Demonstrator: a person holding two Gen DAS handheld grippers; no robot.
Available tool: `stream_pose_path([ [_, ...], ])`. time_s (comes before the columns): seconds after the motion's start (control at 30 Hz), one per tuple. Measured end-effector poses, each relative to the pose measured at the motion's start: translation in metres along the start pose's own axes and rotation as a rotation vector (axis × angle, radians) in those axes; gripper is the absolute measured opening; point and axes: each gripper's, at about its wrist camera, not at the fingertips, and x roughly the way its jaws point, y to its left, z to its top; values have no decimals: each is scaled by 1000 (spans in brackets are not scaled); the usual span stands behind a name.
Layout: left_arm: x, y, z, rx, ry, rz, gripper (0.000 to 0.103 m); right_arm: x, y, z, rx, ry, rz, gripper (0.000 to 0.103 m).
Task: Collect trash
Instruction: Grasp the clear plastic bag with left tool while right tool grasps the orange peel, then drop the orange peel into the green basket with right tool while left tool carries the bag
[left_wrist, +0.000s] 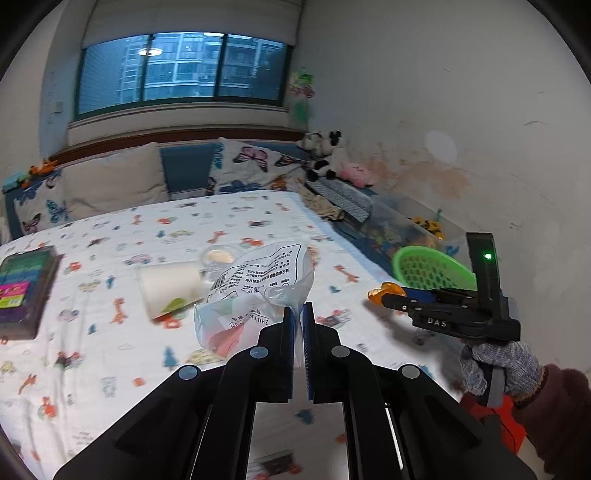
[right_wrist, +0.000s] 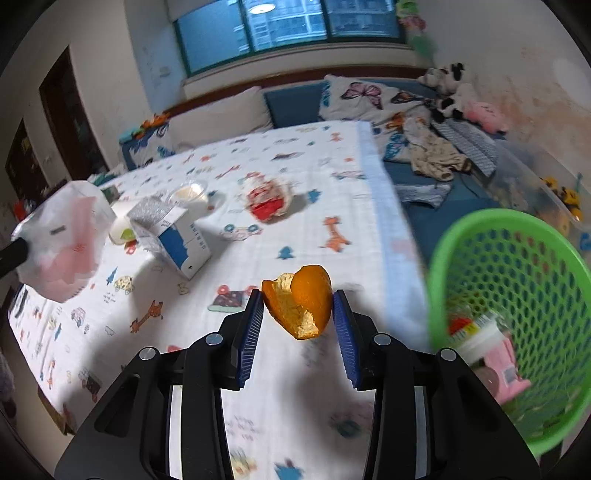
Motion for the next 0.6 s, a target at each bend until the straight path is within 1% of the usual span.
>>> stream_pose_path([
  [0.13,13,-21,11,28,7,-58,5,-24,-27,-6,40,-26,-52,40],
  [0.33,38,-63,30,84,20,-137,5,-55,-89,-18,116,-34,-174,40],
  [0.5,62,-94,42,120,37,-182,5,-73,-136,-31,171,-27,-263,40],
  [0.6,76,-115,49,147,47,-205,5,-78,-158,-39,202,-22,-294,42],
])
